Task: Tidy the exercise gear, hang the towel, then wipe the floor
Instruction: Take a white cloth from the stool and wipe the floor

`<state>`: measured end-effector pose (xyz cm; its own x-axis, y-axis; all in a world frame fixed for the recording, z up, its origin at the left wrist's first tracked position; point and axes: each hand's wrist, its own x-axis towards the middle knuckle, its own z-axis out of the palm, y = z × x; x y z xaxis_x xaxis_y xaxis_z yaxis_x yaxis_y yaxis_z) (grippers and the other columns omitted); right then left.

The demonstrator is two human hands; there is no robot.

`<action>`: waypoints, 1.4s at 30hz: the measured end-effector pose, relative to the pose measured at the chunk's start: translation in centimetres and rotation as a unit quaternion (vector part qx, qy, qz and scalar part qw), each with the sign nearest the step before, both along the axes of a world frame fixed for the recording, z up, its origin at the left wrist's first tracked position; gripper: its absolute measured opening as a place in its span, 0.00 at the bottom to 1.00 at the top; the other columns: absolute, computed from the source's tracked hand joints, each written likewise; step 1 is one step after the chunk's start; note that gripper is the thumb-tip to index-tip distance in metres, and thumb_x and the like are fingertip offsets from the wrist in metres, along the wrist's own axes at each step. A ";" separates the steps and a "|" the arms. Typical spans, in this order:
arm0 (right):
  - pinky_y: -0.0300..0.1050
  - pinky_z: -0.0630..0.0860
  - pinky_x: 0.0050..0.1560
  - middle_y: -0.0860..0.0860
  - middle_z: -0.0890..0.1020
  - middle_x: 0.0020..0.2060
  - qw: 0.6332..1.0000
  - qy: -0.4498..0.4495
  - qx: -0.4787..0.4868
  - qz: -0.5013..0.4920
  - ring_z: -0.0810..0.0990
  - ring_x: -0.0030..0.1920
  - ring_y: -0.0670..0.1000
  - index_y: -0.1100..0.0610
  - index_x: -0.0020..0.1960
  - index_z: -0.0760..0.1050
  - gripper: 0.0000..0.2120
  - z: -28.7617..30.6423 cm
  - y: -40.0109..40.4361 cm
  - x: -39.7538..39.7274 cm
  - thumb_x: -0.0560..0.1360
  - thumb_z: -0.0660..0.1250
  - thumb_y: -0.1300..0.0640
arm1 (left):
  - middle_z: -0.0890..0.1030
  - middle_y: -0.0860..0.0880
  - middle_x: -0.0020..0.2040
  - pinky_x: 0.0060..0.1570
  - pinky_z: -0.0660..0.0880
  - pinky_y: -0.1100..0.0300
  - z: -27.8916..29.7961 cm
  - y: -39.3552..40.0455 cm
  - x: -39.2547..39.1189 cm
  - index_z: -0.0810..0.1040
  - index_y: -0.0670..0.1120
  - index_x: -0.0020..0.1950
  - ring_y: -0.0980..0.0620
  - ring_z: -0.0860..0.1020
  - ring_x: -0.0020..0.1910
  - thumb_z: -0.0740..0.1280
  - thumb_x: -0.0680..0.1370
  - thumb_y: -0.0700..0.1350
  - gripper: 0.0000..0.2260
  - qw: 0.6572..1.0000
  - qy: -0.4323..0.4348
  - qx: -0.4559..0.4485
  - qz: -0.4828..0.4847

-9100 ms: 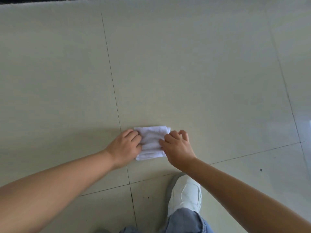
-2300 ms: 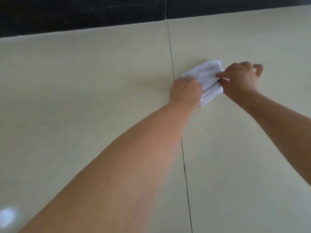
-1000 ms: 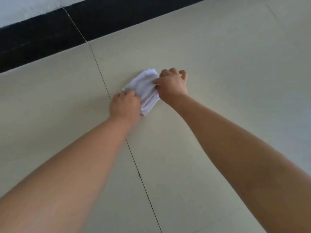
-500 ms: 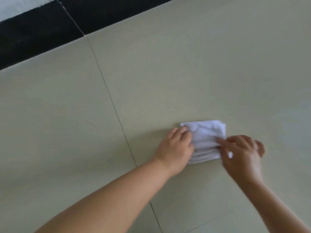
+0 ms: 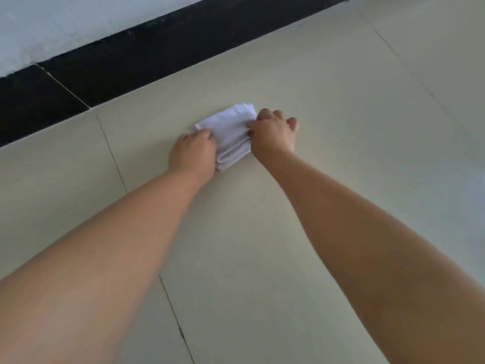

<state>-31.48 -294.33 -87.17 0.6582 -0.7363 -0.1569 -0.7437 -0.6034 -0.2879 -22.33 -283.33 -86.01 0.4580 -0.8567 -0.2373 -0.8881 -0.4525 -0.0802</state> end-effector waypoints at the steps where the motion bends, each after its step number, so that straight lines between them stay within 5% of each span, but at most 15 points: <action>1: 0.52 0.58 0.66 0.51 0.73 0.61 1.000 -0.011 0.013 0.017 0.67 0.64 0.54 0.53 0.58 0.77 0.16 0.0 1.8 1.6 0.74 0.58 0.63 | 0.73 0.39 0.63 0.58 0.69 0.49 -0.2 2.2 1.5 0.76 0.36 0.58 0.37 0.74 0.58 0.59 0.77 0.36 0.12 1.000 -0.005 -0.009 0.022; 5: 0.54 0.50 0.72 0.51 0.71 0.62 0.994 -0.020 0.058 0.094 0.65 0.65 0.54 0.59 0.57 0.77 0.16 0.3 8.6 4.5 0.75 0.55 0.66 | 0.78 0.35 0.59 0.48 0.76 0.43 -1.0 10.1 4.7 0.80 0.31 0.51 0.30 0.78 0.47 0.66 0.70 0.31 0.11 0.997 0.006 -0.047 0.054; 8: 0.56 0.51 0.71 0.52 0.73 0.58 0.990 -0.010 0.056 0.131 0.66 0.63 0.56 0.59 0.53 0.77 0.13 0.1 11.7 2.7 0.72 0.59 0.66 | 0.81 0.35 0.53 0.40 0.78 0.45 -0.8 13.8 4.0 0.81 0.32 0.45 0.32 0.80 0.40 0.72 0.65 0.31 0.10 0.998 0.028 0.027 0.052; 12: 0.62 0.71 0.56 0.52 0.80 0.36 0.988 -0.037 -0.021 0.147 0.81 0.46 0.57 0.58 0.33 0.79 0.10 0.0 15.6 -2.5 0.53 0.73 0.68 | 0.81 0.39 0.35 0.36 0.80 0.54 0.3 16.1 0.7 0.81 0.37 0.30 0.40 0.80 0.31 0.79 0.52 0.35 0.11 0.997 0.043 0.063 -0.021; 15: 0.58 0.73 0.53 0.48 0.79 0.30 0.985 -0.014 -0.054 0.163 0.81 0.42 0.54 0.54 0.29 0.78 0.14 0.0 18.2 -7.4 0.47 0.76 0.66 | 0.79 0.43 0.29 0.37 0.80 0.57 0.8 18.5 -4.5 0.79 0.41 0.22 0.43 0.80 0.28 0.75 0.48 0.40 0.08 0.993 0.055 0.051 -0.096; 18: 0.54 0.62 0.57 0.48 0.78 0.30 0.987 -0.028 -0.090 0.128 0.71 0.46 0.52 0.55 0.32 0.78 0.14 -0.5 20.4 -13.2 0.51 0.76 0.68 | 0.81 0.44 0.33 0.44 0.77 0.56 -0.4 20.3 -9.1 0.82 0.44 0.25 0.42 0.81 0.33 0.58 0.62 0.40 0.14 0.983 0.072 0.092 -0.139; 20: 0.55 0.60 0.56 0.48 0.77 0.30 0.986 -0.018 -0.120 0.115 0.68 0.46 0.51 0.55 0.36 0.80 0.12 -0.8 21.8 -16.0 0.55 0.74 0.67 | 0.81 0.43 0.35 0.48 0.72 0.53 0.0 20.0 -10.5 0.84 0.43 0.28 0.41 0.82 0.35 0.59 0.62 0.41 0.13 0.980 0.055 0.098 -0.163; 22: 0.55 0.62 0.57 0.48 0.77 0.30 0.986 -0.001 -0.128 0.106 0.68 0.46 0.51 0.54 0.36 0.80 0.10 -0.9 22.8 -17.2 0.57 0.72 0.65 | 0.81 0.40 0.46 0.55 0.71 0.51 1.4 19.3 -10.6 0.85 0.40 0.42 0.38 0.80 0.46 0.67 0.66 0.41 0.10 0.971 0.038 0.141 -0.189; 24: 0.57 0.70 0.56 0.47 0.77 0.29 0.989 0.035 -0.111 0.093 0.69 0.45 0.50 0.54 0.33 0.79 0.11 -0.3 23.2 -16.9 0.54 0.74 0.66 | 0.72 0.38 0.61 0.65 0.64 0.48 0.3 19.2 -10.3 0.76 0.35 0.61 0.36 0.70 0.63 0.59 0.76 0.36 0.15 0.966 0.040 0.144 -0.211; 26: 0.58 0.74 0.52 0.46 0.76 0.27 0.989 0.080 -0.081 0.092 0.73 0.42 0.50 0.54 0.28 0.77 0.15 0.6 23.5 -16.1 0.48 0.77 0.68 | 0.68 0.40 0.65 0.69 0.61 0.50 0.5 19.2 -9.7 0.71 0.35 0.66 0.38 0.66 0.67 0.55 0.78 0.33 0.17 0.965 0.071 0.151 -0.202; 29: 0.58 0.71 0.58 0.48 0.79 0.31 0.976 0.162 -0.055 0.131 0.80 0.43 0.54 0.55 0.32 0.79 0.12 2.9 23.3 -14.7 0.53 0.76 0.67 | 0.69 0.42 0.65 0.68 0.61 0.53 0.6 19.6 -9.4 0.71 0.36 0.65 0.41 0.66 0.68 0.56 0.78 0.34 0.16 0.967 0.082 0.128 -0.203; 34: 0.50 0.61 0.65 0.51 0.79 0.48 0.938 0.276 -0.035 0.207 0.71 0.58 0.54 0.58 0.48 0.79 0.11 5.7 23.9 -14.3 0.70 0.62 0.67 | 0.72 0.42 0.65 0.70 0.60 0.56 1.1 20.6 -9.9 0.73 0.38 0.64 0.44 0.69 0.68 0.60 0.78 0.38 0.15 0.968 0.116 0.096 -0.199; 36: 0.48 0.62 0.62 0.52 0.78 0.51 0.937 0.303 -0.004 0.172 0.71 0.58 0.55 0.59 0.50 0.79 0.12 5.4 25.1 -14.9 0.72 0.60 0.68 | 0.81 0.43 0.50 0.58 0.72 0.61 1.1 21.5 -10.4 0.83 0.38 0.47 0.47 0.80 0.53 0.75 0.66 0.42 0.12 0.970 0.102 0.064 -0.213; 38: 0.47 0.71 0.53 0.52 0.81 0.40 0.946 0.276 -0.028 0.166 0.77 0.48 0.54 0.58 0.38 0.81 0.06 5.5 27.0 -15.2 0.62 0.71 0.65 | 0.81 0.46 0.33 0.42 0.78 0.66 1.6 22.6 -11.2 0.82 0.41 0.29 0.49 0.83 0.36 0.81 0.47 0.44 0.16 0.970 0.126 0.021 -0.206; 42: 0.39 0.73 0.34 0.48 0.76 0.23 0.937 0.283 -0.069 0.191 0.77 0.29 0.51 0.55 0.21 0.75 0.12 6.1 28.1 -16.8 0.42 0.76 0.64 | 0.71 0.43 0.66 0.72 0.56 0.57 0.4 24.1 -12.7 0.74 0.39 0.64 0.44 0.67 0.69 0.59 0.78 0.39 0.15 0.969 0.135 0.083 -0.189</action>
